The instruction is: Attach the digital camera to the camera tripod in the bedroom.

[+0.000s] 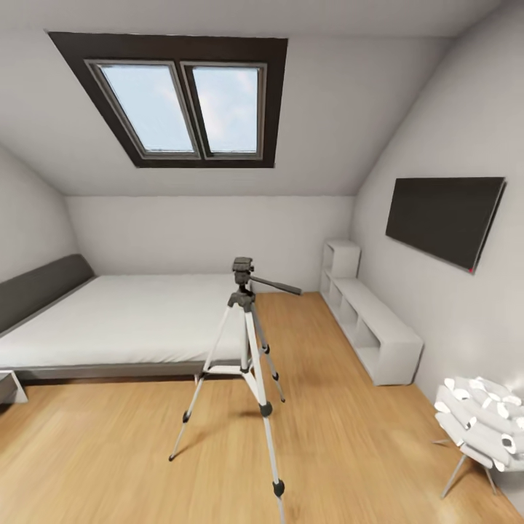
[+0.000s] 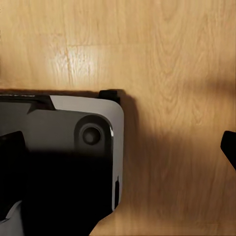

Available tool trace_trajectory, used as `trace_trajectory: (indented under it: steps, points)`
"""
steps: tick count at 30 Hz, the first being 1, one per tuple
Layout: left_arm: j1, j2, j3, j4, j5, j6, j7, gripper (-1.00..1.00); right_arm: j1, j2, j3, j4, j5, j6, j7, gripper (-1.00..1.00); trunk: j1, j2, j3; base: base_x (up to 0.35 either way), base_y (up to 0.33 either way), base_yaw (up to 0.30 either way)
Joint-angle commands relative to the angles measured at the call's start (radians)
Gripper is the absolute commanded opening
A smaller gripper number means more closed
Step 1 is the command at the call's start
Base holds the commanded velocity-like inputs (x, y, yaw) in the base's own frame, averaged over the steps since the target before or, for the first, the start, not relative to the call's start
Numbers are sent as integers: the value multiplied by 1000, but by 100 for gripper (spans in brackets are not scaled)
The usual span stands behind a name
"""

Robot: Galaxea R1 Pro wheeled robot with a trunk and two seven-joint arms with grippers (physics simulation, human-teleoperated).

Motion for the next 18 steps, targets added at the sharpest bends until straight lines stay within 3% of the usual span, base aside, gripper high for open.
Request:
trace_trajectory:
  steps: [1,11,18]
  points:
    - [0,0,-9,0,5,4,3,-100,-1,-1,-3,1,7,1,3,100,1,-1,0,276,73,-20]
    - [0,1,-9,1,6,4,3,-100,-1,-8,-1,1,12,2,2,100,1,-1,0,303,93,-5]
    - [0,2,-9,1,6,4,3,-100,-1,-9,-1,1,12,2,-1,100,1,-1,0,99,34,0]
